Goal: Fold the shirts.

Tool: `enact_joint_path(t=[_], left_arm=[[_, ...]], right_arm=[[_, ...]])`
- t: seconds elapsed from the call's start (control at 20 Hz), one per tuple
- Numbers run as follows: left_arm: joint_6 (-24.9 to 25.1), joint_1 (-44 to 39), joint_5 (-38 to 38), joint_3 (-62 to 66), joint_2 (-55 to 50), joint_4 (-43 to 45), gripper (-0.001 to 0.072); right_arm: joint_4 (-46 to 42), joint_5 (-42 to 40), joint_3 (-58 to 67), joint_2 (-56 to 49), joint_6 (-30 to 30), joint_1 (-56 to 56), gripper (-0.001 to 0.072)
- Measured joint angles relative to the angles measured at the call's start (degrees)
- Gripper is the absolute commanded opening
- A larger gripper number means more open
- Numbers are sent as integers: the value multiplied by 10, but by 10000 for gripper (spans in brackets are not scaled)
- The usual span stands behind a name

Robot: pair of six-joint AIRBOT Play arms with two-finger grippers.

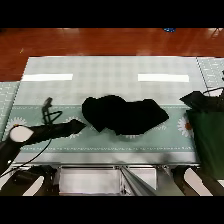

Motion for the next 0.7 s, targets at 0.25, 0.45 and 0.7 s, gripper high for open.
enact_joint_path(t=[0.25, 0.45, 0.7], left_arm=[[12, -64, 81, 67, -158, -9, 507], [21, -75, 97, 146, -257, -11, 266], [36, -73, 57, 215, -328, -11, 20]], right_arm=[[6, 7, -39, 17, -6, -10, 406], [2, 16, -51, 21, -8, -12, 406], [-10, 27, -103, 21, 3, -3, 406]])
